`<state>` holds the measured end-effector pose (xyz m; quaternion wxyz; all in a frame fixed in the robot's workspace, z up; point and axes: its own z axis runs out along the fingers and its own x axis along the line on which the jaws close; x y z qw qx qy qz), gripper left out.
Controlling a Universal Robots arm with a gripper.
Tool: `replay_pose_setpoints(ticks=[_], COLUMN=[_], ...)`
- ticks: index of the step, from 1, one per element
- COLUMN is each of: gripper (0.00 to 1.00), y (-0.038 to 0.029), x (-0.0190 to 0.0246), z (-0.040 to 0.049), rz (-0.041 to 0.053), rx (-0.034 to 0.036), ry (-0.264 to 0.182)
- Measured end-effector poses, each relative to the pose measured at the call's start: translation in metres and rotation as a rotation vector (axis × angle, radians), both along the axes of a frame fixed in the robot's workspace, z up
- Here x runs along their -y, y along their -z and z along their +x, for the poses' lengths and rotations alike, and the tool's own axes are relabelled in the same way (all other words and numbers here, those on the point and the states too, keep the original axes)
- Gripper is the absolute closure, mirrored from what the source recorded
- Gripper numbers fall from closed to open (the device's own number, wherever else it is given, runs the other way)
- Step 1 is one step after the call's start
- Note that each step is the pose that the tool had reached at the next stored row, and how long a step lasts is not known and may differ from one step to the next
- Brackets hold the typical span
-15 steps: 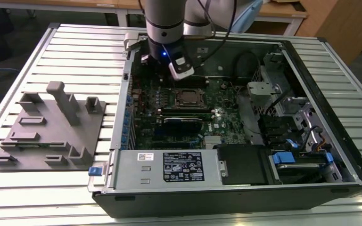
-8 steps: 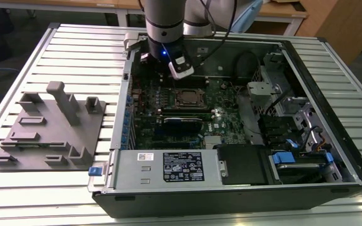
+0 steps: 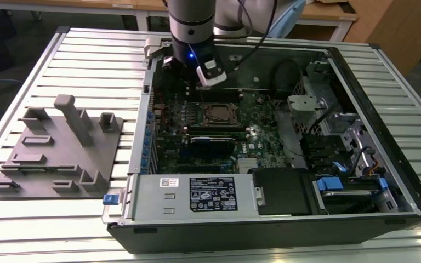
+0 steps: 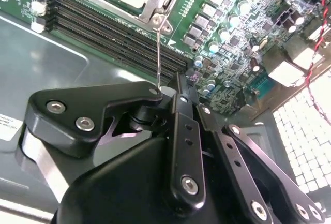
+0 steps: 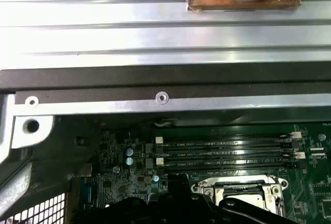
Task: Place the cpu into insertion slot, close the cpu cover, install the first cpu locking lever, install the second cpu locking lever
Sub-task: 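Install the first cpu locking lever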
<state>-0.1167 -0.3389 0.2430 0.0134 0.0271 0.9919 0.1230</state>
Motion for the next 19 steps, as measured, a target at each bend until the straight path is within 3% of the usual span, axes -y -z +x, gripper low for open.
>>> replay_pose_setpoints(ticks=[6,19], gripper=[0.9,0.9], y=[-0.0001,-0.0001], x=[-0.0001,0.0], z=[0.0072,0.0415], rz=[0.004,0.004], rx=[-0.0009,-0.0046], ry=[0.0,0.0])
